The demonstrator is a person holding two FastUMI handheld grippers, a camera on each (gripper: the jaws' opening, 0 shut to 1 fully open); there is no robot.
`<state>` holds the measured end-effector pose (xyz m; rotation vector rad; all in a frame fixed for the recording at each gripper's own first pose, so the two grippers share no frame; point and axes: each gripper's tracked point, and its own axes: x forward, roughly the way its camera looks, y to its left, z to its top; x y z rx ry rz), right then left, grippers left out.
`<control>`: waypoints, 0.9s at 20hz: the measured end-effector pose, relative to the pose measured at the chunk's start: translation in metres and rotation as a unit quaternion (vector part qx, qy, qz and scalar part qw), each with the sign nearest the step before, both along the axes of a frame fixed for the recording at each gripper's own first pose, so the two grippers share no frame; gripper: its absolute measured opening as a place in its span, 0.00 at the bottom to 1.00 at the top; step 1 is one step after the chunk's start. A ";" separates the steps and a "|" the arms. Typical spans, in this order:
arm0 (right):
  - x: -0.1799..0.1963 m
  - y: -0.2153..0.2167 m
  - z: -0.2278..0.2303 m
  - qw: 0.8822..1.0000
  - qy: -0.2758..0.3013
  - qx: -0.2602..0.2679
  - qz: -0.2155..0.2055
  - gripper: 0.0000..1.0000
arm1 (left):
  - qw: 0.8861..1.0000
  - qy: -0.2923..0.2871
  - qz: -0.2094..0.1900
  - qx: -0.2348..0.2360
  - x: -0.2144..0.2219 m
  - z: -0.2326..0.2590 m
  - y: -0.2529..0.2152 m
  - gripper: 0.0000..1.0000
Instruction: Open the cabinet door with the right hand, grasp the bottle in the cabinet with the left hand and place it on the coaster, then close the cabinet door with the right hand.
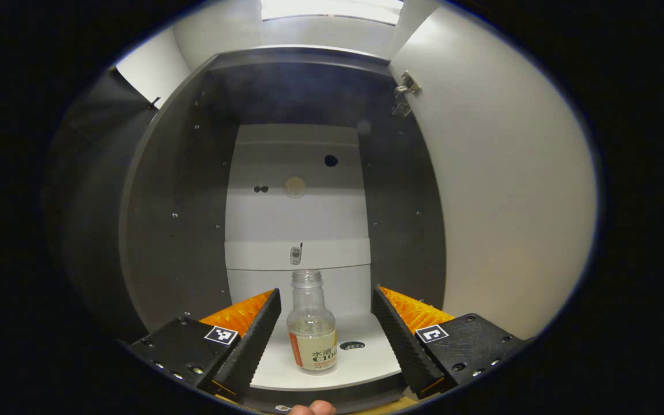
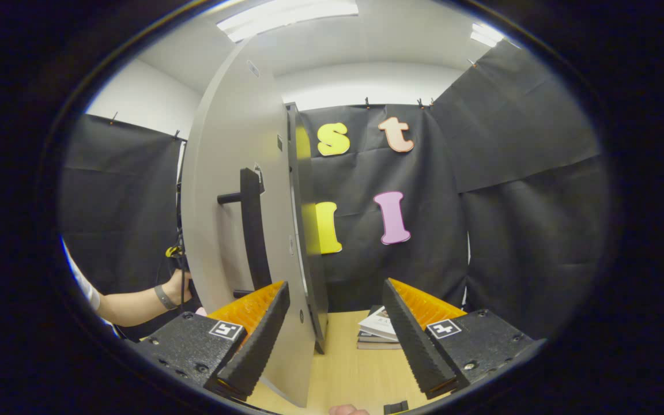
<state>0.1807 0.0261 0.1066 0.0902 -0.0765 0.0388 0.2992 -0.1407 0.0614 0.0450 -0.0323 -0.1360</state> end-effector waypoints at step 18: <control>0.009 -0.007 0.002 1.000 0.003 -0.004 -0.011 1.00 | 1.000 0.011 0.024 0.006 0.060 -0.021 0.018 0.47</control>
